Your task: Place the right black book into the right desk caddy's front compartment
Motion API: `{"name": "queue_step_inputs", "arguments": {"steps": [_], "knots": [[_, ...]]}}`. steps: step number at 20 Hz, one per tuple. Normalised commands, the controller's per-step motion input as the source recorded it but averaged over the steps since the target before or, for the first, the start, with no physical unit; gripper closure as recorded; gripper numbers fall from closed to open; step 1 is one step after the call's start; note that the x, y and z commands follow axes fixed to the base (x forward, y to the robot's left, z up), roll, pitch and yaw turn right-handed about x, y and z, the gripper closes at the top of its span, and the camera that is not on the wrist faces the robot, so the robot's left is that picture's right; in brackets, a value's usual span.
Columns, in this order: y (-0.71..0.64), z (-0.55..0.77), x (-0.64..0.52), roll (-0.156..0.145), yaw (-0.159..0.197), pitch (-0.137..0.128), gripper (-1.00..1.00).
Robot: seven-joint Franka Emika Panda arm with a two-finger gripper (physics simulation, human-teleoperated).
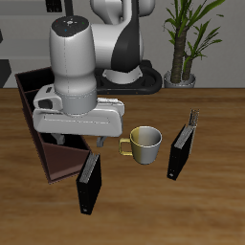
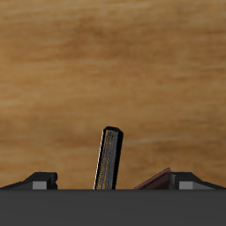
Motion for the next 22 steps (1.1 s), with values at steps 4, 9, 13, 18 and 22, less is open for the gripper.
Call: {"name": "queue_step_inputs", "arguments": {"steps": [4, 9, 13, 18, 22], "knots": [[-0.06, -0.24, 0.01, -0.010, -0.031, -0.012, -1.00], [-0.11, -0.27, 0.04, -0.012, -0.027, 0.013, -1.00], [0.08, -0.27, 0.02, 0.022, -0.014, 0.020, -1.00], [0.04, -0.17, 0.02, -0.003, -0.004, 0.018, -1.00], [0.07, -0.15, 0.04, 0.012, -0.002, 0.012, -1.00]]}}
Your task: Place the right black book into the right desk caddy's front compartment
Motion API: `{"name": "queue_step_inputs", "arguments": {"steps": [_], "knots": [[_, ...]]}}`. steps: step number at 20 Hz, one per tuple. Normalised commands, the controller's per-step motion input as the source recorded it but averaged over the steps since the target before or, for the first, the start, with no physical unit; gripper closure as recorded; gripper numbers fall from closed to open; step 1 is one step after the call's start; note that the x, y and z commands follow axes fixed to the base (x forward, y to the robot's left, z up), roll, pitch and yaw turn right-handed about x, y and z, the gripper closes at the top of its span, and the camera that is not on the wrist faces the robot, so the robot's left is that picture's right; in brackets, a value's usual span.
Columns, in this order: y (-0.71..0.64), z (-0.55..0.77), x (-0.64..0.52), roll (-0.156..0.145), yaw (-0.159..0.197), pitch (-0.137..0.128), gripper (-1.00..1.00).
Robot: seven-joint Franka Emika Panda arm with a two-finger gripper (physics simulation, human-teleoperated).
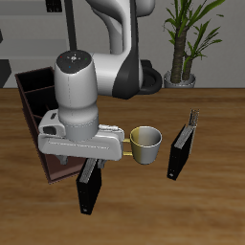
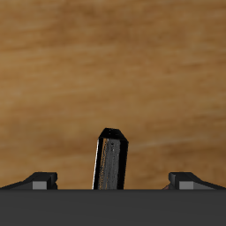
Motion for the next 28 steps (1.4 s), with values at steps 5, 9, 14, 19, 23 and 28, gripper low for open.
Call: {"name": "queue_step_inputs", "arguments": {"steps": [5, 9, 14, 19, 23, 28], "knots": [[0.01, -0.15, 0.06, 0.000, -0.007, 0.015, -1.00], [0.04, -0.23, 0.04, -0.002, -0.016, 0.024, -1.00], [0.01, -0.26, 0.06, 0.002, -0.003, 0.036, -1.00], [0.02, -0.17, -0.01, 0.001, 0.009, 0.018, -1.00], [0.05, -0.07, -0.03, 0.013, -0.009, 0.015, 1.00], [0.13, -0.03, -0.02, 0.028, 0.005, 0.011, 1.00]]}}
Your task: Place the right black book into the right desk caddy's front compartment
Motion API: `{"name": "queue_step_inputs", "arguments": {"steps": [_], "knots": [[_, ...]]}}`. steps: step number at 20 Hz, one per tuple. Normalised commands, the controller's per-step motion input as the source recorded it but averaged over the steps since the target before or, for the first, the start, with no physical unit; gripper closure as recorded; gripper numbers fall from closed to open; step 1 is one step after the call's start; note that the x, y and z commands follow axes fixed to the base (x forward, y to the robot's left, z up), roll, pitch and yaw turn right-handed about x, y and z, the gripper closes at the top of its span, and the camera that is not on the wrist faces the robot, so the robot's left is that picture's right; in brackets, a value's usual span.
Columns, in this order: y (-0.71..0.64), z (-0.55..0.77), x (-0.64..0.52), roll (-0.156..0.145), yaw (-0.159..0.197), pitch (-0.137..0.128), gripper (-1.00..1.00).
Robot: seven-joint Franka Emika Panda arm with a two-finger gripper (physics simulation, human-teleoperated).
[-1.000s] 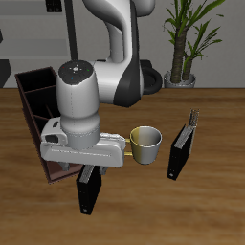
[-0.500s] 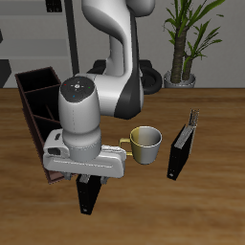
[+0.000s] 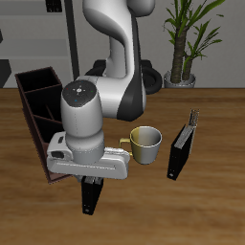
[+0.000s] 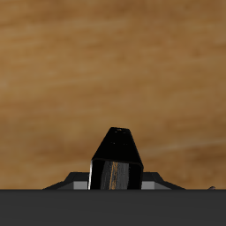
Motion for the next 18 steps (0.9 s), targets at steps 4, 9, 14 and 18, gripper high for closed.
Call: {"name": "queue_step_inputs", "arguments": {"steps": [4, 9, 14, 18], "knots": [[0.06, 0.12, 0.02, 0.002, 0.004, -0.013, 1.00], [0.19, 0.44, -0.08, 0.024, 0.017, -0.053, 1.00], [0.17, 0.64, -0.22, 0.021, 0.022, -0.066, 1.00], [0.12, 0.65, -0.29, 0.027, 0.016, -0.061, 1.00]]}}
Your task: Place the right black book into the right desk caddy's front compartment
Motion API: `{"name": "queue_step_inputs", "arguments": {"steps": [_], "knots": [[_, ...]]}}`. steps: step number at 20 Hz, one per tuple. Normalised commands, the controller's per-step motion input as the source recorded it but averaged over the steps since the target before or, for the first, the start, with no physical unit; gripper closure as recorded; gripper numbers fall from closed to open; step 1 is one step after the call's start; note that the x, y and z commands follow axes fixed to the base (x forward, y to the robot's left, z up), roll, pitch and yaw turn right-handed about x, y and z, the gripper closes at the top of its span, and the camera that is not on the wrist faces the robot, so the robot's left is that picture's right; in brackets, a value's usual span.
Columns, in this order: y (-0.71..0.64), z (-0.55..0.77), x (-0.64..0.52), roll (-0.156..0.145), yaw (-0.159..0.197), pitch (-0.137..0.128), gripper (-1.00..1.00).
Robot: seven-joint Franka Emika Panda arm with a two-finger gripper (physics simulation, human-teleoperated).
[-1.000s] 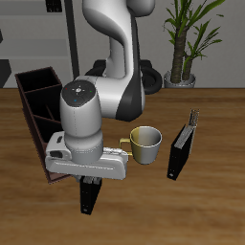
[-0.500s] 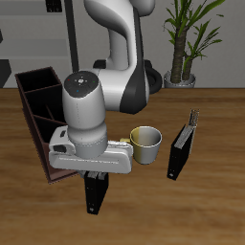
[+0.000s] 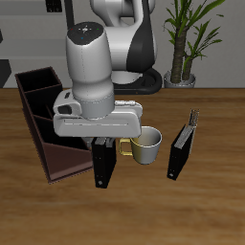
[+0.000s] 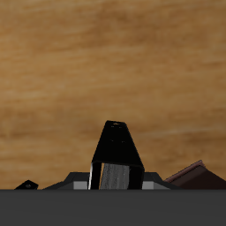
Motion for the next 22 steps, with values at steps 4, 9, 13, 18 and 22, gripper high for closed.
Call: {"name": "queue_step_inputs", "arguments": {"steps": [4, 9, 13, 18, 22], "knots": [[0.11, 0.64, -0.41, 0.015, 0.046, -0.065, 1.00], [0.09, 0.56, -0.46, 0.025, 0.054, -0.046, 1.00], [0.08, 0.39, -0.42, 0.006, 0.053, -0.005, 1.00], [-0.02, 0.30, -0.42, -0.029, 0.041, -0.017, 1.00], [0.05, 0.19, -0.59, 0.019, 0.081, -0.008, 1.00]]}}
